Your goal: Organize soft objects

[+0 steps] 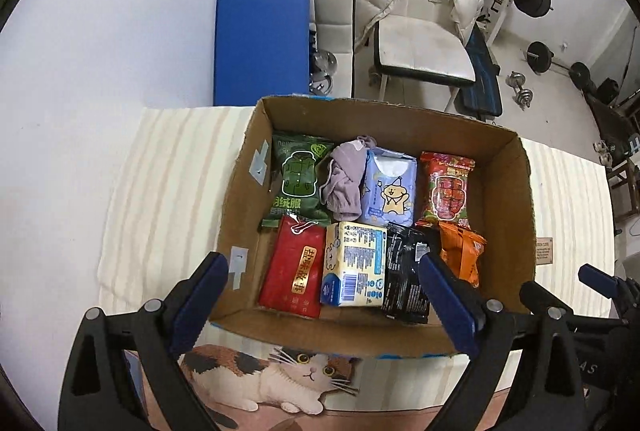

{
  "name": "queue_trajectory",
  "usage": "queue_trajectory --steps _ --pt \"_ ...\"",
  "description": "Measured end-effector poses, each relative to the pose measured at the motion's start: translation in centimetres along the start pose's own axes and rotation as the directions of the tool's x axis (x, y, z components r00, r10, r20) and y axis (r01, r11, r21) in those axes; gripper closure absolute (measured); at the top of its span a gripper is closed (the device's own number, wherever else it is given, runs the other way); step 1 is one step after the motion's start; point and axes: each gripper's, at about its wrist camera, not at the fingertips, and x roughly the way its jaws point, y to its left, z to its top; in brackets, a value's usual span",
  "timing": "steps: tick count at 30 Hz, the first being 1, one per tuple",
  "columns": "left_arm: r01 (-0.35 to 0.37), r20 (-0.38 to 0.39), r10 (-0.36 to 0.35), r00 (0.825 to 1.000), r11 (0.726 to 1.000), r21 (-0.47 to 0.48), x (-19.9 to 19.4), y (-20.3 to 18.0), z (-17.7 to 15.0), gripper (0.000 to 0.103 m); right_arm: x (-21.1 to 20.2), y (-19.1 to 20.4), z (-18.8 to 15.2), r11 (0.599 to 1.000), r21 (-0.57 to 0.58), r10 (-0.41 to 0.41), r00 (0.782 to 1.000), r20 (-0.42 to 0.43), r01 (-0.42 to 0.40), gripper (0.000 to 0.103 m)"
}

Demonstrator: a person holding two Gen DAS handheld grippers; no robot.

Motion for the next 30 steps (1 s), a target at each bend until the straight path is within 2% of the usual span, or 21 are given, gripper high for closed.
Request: queue_trajectory --steps 7,17,23,30 --pt "0.019 0.063 -0.018 0.998 1.000 -0.015 -4.2 -0.6 -1.5 0.005 -2.9 -0.7 -1.4 1.000 0.008 0.017 0.999 0.041 -0.017 0.000" --pt "0.049 0.168 -0.048 0.985 0.999 0.000 -12.2 -2.2 -5.6 0.005 -11.7 -2.3 -6.8 0.999 -0.004 0.048 0.983 0.176 -0.048 0.000" --pt "0.059 0.188 -0.059 0.980 0.998 0.007 -15.6 -2.7 -8.0 0.005 -16.5 -3.1 -9.8 0.998 -0.008 0.065 0.971 0.231 -0.065 0.000" --pt "0.061 0.195 -0.065 0.979 0.998 0.027 -18.9 -3.6 -11.4 0.005 -22.0 -3.6 -13.3 0.999 -0.027 0.053 0.953 0.297 -0.047 0.000"
